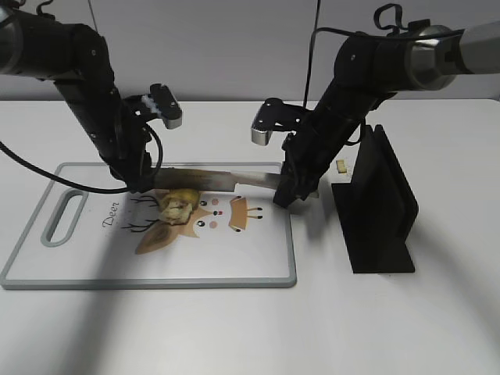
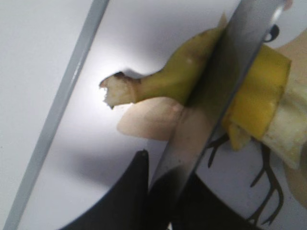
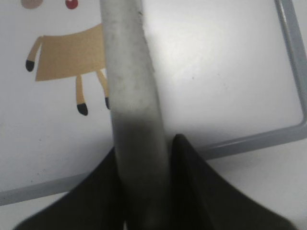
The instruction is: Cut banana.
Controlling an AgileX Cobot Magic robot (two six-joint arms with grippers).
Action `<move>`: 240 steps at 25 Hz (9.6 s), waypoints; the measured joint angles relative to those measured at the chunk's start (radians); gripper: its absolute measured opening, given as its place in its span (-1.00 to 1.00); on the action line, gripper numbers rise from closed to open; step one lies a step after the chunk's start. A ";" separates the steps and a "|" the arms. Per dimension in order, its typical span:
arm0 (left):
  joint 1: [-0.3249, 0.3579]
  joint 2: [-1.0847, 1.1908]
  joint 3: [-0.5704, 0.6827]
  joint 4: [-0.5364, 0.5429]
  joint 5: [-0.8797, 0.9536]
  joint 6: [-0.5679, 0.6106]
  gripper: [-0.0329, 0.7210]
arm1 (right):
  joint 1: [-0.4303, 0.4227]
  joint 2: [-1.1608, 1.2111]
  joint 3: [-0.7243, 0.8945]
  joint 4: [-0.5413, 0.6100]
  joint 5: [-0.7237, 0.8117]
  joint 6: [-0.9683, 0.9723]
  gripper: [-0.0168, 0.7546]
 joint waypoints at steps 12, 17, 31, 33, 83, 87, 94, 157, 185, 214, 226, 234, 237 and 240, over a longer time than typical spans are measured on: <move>0.002 0.022 -0.007 -0.001 0.000 -0.007 -0.61 | -0.002 0.005 -0.002 0.010 0.001 0.002 -0.39; 0.002 0.018 -0.007 0.000 0.001 -0.007 -0.61 | -0.002 0.003 -0.002 0.011 0.002 0.010 -0.39; -0.005 -0.069 0.046 0.029 0.031 -0.029 -0.62 | 0.013 -0.059 0.023 -0.010 0.021 0.035 -0.39; -0.006 -0.089 0.052 0.029 0.047 -0.034 -0.62 | 0.014 -0.074 0.025 -0.010 0.033 0.038 -0.39; 0.016 -0.567 0.057 0.033 0.108 -0.127 0.66 | 0.011 -0.408 -0.037 -0.087 0.287 -0.067 -0.51; 0.082 -0.637 0.057 0.042 0.111 -0.273 0.66 | 0.011 -0.418 -0.045 -0.087 0.325 -0.049 -0.51; 0.232 -0.718 0.057 0.055 0.260 -0.510 0.66 | 0.011 -0.419 -0.110 -0.088 0.345 0.193 -0.51; 0.283 -2.070 0.964 0.236 0.368 -0.939 0.62 | 0.011 -1.112 0.583 -0.393 0.120 1.447 -0.51; 0.283 -2.192 1.020 0.242 0.233 -0.950 0.61 | 0.011 -1.054 0.660 -0.468 0.020 1.562 -0.51; 0.283 -2.193 1.020 0.242 0.236 -0.950 0.61 | 0.011 -0.874 0.660 -0.464 -0.023 1.563 -0.51; 0.283 -2.193 1.020 0.242 0.236 -0.950 0.61 | 0.011 -0.862 0.660 -0.438 0.001 1.562 -0.51; 0.283 -2.193 1.020 0.242 0.236 -0.950 0.61 | 0.011 -0.859 0.660 -0.409 0.023 1.546 0.27; 0.283 -2.193 1.020 0.242 0.236 -0.950 0.61 | 0.011 -0.859 0.660 -0.406 0.024 1.545 0.49; 0.283 -2.193 1.020 0.242 0.236 -0.950 0.61 | 0.011 -0.859 0.660 -0.405 0.025 1.529 0.56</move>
